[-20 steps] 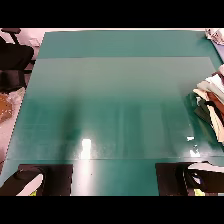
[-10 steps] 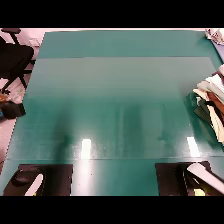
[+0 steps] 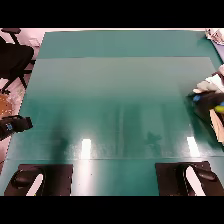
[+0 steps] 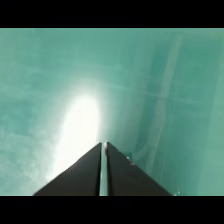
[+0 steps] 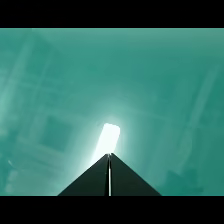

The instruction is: Fold the shirts.

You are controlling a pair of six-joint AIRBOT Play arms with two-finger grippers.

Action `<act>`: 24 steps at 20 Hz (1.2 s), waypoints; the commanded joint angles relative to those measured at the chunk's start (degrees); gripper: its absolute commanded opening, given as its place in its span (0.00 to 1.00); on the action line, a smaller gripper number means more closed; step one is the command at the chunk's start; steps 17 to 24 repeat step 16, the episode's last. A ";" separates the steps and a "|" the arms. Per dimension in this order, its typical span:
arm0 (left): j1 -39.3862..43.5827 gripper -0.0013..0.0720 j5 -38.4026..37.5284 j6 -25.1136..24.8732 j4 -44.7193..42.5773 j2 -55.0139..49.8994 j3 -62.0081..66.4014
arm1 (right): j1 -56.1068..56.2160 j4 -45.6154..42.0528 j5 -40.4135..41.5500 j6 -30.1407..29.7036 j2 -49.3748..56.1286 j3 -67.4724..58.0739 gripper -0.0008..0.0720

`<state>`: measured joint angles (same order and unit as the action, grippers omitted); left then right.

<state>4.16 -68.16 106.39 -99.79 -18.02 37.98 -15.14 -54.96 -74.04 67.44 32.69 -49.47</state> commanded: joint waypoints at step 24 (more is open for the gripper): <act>-0.02 0.10 0.92 0.11 0.13 0.28 -0.42 | 27.19 -12.59 25.70 14.01 -28.22 27.23 0.04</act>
